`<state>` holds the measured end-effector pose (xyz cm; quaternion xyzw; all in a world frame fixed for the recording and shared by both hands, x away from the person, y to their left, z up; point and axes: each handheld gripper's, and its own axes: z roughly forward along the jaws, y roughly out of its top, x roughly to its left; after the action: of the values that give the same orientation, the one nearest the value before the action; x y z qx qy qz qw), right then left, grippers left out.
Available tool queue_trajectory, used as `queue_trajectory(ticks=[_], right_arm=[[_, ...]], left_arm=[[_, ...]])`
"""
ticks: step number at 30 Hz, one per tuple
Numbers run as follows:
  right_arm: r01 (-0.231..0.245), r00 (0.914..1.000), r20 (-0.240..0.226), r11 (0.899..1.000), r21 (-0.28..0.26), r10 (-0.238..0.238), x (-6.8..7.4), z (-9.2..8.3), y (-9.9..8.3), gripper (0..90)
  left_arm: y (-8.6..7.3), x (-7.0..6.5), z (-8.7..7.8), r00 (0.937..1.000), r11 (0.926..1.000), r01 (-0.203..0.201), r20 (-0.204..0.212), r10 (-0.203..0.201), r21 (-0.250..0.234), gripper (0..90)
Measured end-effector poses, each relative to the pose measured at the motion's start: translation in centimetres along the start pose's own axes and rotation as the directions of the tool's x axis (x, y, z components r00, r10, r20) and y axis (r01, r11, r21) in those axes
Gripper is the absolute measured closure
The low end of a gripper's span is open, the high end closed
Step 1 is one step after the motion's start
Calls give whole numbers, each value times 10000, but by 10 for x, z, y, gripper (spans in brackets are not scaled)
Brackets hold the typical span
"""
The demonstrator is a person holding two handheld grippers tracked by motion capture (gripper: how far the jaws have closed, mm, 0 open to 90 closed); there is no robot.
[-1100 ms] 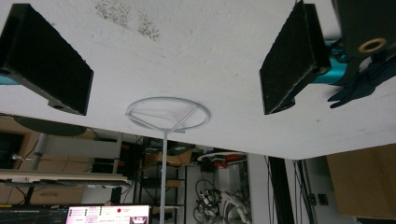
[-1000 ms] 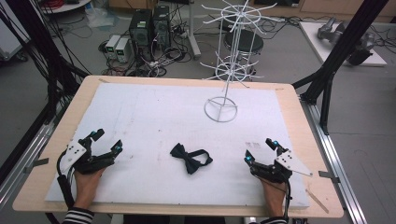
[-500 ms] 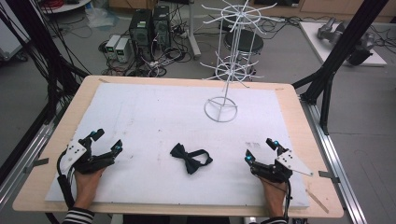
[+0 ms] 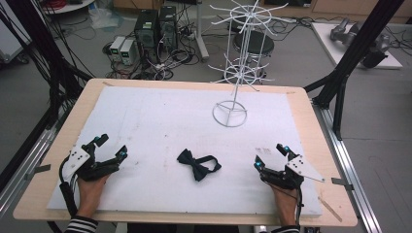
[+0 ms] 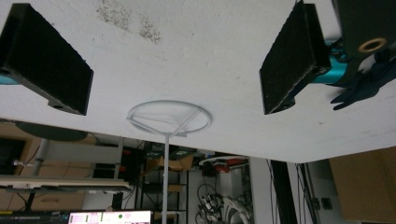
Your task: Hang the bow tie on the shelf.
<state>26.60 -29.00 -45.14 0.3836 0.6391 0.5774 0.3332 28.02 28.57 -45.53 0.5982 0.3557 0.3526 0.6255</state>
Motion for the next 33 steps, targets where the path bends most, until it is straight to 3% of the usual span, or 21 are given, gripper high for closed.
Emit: queue_trajectory(ticks=[8,13,19,20,23,26,33], right_arm=[[-65,9999,-131,9998,177,68,0,-2,7,88],[342,9967,-750,9981,505,-304,9,0,28,88],[157,9899,-1416,9944,1042,-8,19,6,45,88],[149,9847,-1739,9906,1358,90,23,10,50,88],[145,9791,-2026,9857,1680,201,27,15,54,88],[286,9622,-2702,9742,2240,339,38,26,61,88],[731,9312,-3615,9482,3091,461,59,45,69,89]], left_arm=[[0,0,1,10000,10000,30,-18,-29,57,161],[0,0,1,10000,10000,19,-33,-18,79,161],[0,0,0,10000,10000,17,-38,-17,72,161],[0,0,0,10000,10000,16,-36,-15,69,161],[0,0,0,10000,10000,30,-28,-30,56,161],[0,0,0,10000,10000,41,-26,-41,51,161],[0,0,0,10000,10000,36,-33,-36,52,161]])
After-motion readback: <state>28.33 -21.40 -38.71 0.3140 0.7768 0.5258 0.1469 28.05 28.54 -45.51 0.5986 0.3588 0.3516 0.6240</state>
